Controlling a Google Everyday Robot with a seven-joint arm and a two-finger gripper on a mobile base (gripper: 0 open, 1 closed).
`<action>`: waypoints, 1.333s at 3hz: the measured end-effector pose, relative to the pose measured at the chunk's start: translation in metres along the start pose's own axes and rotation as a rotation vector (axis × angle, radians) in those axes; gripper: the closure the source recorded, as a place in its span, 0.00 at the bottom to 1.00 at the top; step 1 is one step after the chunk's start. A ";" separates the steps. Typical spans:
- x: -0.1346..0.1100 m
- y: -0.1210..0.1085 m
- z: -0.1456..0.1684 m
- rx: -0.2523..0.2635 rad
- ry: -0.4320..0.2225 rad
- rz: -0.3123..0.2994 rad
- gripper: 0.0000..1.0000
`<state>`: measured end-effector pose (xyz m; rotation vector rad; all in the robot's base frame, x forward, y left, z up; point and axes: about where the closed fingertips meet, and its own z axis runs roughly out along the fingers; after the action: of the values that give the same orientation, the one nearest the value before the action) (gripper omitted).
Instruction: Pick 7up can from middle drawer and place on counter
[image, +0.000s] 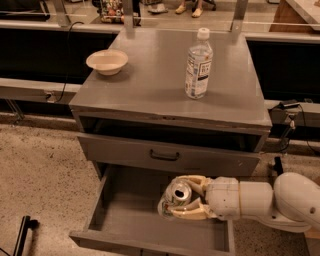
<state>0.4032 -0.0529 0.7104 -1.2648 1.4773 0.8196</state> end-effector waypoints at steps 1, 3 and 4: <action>-0.034 -0.020 -0.028 -0.002 0.018 0.026 1.00; -0.097 -0.103 -0.074 0.067 0.059 0.099 1.00; -0.115 -0.153 -0.104 0.192 0.140 0.156 1.00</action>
Offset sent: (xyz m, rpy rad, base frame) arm 0.0834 -0.0690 0.1534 -0.0367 0.0726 -0.0658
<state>0.5219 -0.1491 0.8658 -1.0910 1.7410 0.6820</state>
